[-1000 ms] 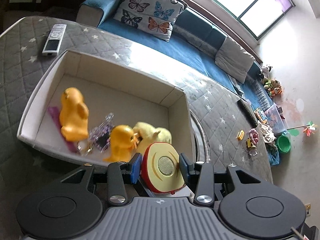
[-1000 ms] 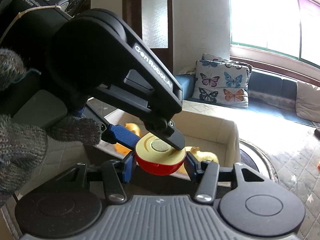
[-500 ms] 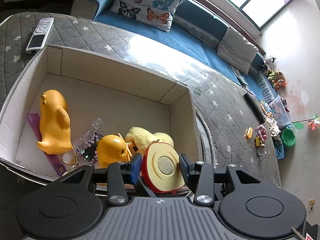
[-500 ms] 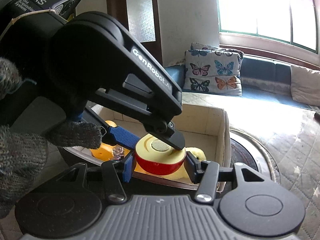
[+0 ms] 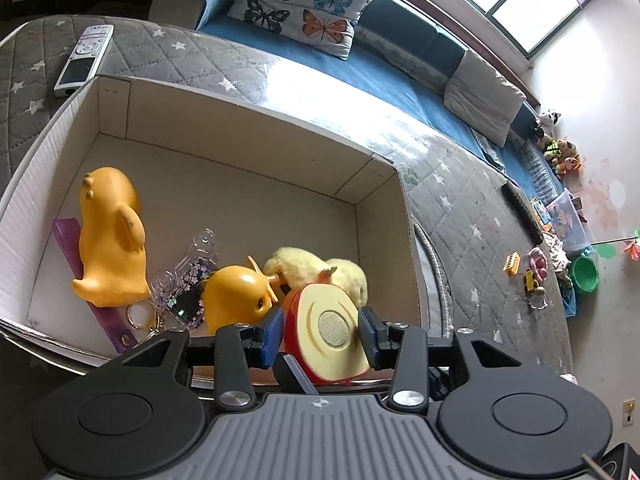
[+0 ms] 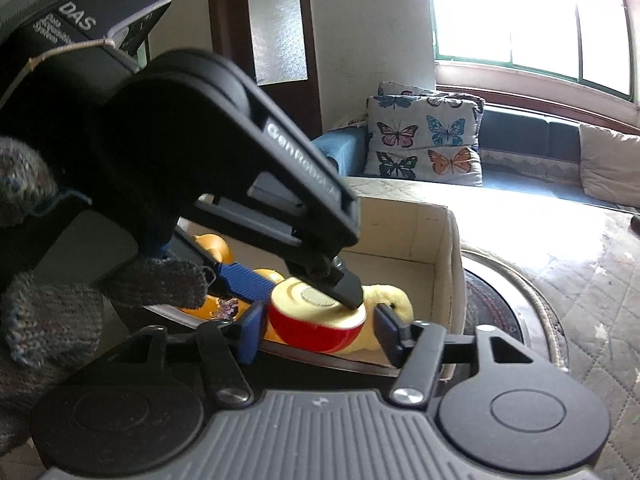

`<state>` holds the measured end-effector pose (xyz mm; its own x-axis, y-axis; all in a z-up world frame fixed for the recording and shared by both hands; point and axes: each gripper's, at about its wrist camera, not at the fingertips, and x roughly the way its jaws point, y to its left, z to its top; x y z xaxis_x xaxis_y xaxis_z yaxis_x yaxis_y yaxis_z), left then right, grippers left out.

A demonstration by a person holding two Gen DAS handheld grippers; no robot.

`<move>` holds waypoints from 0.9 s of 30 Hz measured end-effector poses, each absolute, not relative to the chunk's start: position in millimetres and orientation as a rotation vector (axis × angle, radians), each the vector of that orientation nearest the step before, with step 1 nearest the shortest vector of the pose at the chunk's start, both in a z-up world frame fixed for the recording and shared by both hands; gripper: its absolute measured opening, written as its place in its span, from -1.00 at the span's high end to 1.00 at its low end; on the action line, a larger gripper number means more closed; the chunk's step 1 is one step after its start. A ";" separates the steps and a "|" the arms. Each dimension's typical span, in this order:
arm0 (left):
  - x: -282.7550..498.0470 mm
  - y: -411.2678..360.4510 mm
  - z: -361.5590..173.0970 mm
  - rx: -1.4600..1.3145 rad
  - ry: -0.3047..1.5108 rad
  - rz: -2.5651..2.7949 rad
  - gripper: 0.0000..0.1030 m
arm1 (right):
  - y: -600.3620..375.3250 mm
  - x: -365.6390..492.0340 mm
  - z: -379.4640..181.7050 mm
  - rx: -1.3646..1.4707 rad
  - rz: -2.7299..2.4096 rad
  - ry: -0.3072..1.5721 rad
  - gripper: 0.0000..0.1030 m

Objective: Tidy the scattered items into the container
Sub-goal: 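Lift the fruit slice up over the cardboard box with the left tool, then lower the fruit slice into the box beside the ducks and open the left tool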

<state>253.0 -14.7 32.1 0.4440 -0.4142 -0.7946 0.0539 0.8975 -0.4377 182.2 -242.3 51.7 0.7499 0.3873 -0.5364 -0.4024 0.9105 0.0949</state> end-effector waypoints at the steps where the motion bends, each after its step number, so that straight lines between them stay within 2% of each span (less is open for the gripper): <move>1: 253.0 -14.3 31.3 -0.378 1.079 -0.298 0.16 | -242.7 182.1 51.5 -0.027 0.431 0.580 -0.27; 27: 244.7 -14.1 37.2 -0.322 1.068 -0.305 0.16 | -237.3 177.0 50.9 -0.027 0.454 0.583 -0.32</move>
